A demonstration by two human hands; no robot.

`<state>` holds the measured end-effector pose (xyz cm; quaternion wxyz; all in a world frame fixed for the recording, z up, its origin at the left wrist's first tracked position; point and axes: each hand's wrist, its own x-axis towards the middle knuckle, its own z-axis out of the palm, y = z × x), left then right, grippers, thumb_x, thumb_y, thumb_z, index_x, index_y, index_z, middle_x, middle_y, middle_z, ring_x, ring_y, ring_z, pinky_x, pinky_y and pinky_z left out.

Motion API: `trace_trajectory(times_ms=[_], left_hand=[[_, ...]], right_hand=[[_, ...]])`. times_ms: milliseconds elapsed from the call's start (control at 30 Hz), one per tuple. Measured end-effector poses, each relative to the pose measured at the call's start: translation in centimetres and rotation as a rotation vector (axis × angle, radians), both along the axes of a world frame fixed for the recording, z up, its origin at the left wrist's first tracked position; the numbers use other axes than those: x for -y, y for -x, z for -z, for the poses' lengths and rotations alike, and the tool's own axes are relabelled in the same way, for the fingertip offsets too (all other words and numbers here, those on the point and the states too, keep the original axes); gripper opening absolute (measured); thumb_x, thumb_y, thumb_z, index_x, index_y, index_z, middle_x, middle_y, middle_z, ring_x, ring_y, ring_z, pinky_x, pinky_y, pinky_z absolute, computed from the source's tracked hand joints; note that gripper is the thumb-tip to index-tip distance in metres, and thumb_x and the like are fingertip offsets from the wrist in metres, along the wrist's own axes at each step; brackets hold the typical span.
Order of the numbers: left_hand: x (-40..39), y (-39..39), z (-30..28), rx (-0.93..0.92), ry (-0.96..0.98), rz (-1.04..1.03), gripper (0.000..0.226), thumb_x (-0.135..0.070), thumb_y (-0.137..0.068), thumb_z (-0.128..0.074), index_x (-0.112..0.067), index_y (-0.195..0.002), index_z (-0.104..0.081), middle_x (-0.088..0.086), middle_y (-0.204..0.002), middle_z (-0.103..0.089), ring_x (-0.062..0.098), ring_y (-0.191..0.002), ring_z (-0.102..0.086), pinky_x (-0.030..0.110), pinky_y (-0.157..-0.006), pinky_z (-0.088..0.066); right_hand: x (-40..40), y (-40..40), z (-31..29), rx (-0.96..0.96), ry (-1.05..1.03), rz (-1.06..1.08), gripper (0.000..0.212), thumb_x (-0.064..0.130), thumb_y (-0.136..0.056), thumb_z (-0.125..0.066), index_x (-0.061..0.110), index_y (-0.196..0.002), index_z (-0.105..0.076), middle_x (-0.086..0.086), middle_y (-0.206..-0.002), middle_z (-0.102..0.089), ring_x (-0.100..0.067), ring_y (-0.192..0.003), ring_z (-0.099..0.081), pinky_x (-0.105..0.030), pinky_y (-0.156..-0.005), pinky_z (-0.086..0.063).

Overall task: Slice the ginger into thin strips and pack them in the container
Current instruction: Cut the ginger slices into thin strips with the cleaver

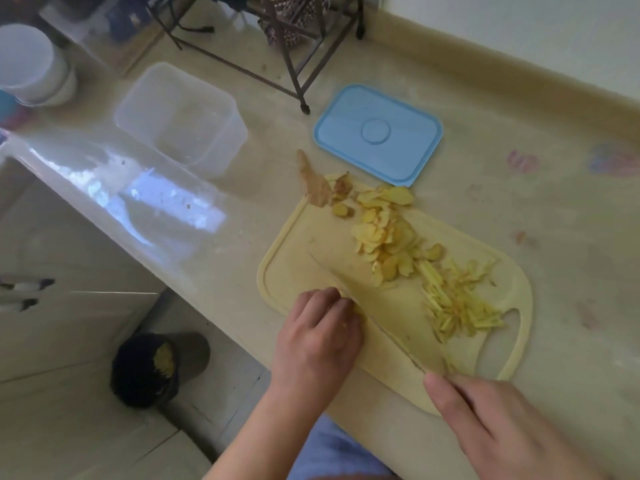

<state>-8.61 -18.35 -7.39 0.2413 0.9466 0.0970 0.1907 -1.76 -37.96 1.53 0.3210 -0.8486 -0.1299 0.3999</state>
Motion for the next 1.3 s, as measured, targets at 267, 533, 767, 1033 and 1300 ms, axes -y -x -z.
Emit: trace_trajectory(times_ms=[267,533,767,1033,1300], left_hand=[[0.1,-0.1,-0.1,-0.024,0.066,-0.016,0.005,-0.006,-0.081,-0.076,-0.004,-0.085,-0.074,0.006,-0.097,-0.070,0.026,-0.085,-0.063,0.030,-0.077,-0.051],[0.0,-0.2,-0.2,-0.012,0.073,-0.017,0.004,-0.006,-0.082,-0.076,-0.005,-0.086,-0.075,0.004,-0.099,-0.071,0.027,-0.085,-0.063,0.029,-0.079,-0.052],[-0.1,-0.2,-0.3,-0.009,0.054,-0.011,0.006,-0.009,-0.083,-0.076,-0.004,-0.087,-0.076,0.004,-0.097,-0.070,0.024,-0.085,-0.064,0.029,-0.079,-0.052],[-0.2,-0.2,-0.4,-0.033,0.059,-0.011,0.006,-0.010,-0.083,-0.072,-0.005,-0.085,-0.075,0.003,-0.097,-0.071,0.026,-0.085,-0.064,0.031,-0.076,-0.053],[-0.2,-0.3,-0.4,-0.011,0.068,-0.013,0.007,-0.010,-0.083,-0.074,-0.005,-0.088,-0.077,0.003,-0.102,-0.072,0.024,-0.087,-0.065,0.028,-0.081,-0.053]], right_hand=[[0.3,-0.6,-0.3,0.038,0.119,-0.062,0.123,0.102,-0.038,0.012,0.016,-0.080,-0.065,0.020,-0.089,-0.061,0.007,-0.083,-0.053,-0.021,-0.075,-0.041],[-0.3,-0.3,-0.3,0.039,0.191,-0.062,0.125,0.101,-0.042,0.010,0.016,-0.086,-0.069,-0.007,-0.060,-0.054,0.014,-0.072,-0.053,-0.008,-0.075,-0.039],[-1.5,-1.3,2.3,0.030,-0.046,-0.079,0.074,0.081,-0.078,-0.016,0.016,-0.053,-0.039,0.003,-0.049,-0.050,-0.010,-0.047,-0.046,-0.023,-0.051,-0.033],[0.1,-0.4,0.5,0.026,0.070,-0.047,0.102,0.095,-0.060,-0.002,0.012,-0.070,-0.060,-0.002,-0.069,-0.063,-0.001,-0.062,-0.056,-0.018,-0.064,-0.042],[-1.0,-0.5,2.7,0.114,-0.001,-0.143,0.075,0.083,-0.078,-0.008,0.020,-0.053,-0.039,0.010,-0.055,-0.055,-0.011,-0.051,-0.049,-0.029,-0.051,-0.032]])
